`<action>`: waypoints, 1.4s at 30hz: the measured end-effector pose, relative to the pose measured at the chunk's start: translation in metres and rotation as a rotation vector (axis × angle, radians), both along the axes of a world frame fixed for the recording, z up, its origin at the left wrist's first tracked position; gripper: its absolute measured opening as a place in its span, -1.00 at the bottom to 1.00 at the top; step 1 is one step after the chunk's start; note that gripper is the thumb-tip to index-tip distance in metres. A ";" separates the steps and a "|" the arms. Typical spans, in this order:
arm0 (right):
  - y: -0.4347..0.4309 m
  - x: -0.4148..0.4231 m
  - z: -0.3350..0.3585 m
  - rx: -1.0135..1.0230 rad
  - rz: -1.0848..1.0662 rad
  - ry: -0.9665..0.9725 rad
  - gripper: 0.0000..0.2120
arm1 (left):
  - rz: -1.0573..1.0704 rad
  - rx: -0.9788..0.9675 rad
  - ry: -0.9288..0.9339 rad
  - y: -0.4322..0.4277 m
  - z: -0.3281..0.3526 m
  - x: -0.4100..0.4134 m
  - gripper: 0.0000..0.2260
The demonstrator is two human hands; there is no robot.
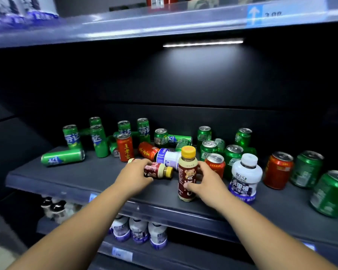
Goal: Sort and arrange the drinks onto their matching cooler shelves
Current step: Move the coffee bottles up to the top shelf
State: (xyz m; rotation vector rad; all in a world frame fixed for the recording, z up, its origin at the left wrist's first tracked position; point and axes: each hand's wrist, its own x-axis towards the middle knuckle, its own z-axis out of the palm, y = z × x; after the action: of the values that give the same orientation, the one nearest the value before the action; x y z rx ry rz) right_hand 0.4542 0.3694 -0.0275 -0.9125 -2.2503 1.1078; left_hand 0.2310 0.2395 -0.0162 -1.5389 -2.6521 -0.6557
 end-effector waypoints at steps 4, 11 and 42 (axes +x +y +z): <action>-0.007 -0.016 -0.008 0.006 -0.087 0.007 -0.39 | -0.064 -0.057 0.140 0.017 -0.006 -0.038 -0.47; -0.018 -0.037 -0.020 0.010 -0.226 0.047 -0.40 | -0.219 -0.219 0.319 0.034 -0.017 -0.075 -0.33; -0.020 -0.077 -0.036 -0.105 -0.201 0.055 -0.34 | -0.313 0.241 -0.707 0.003 -0.037 -0.056 -0.40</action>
State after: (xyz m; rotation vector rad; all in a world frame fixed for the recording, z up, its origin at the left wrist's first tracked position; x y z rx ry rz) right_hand 0.3772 0.3491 -0.0637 -1.1098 -2.0214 1.1517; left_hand 0.1748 0.2424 -0.0536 -1.9315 -2.5852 -1.7534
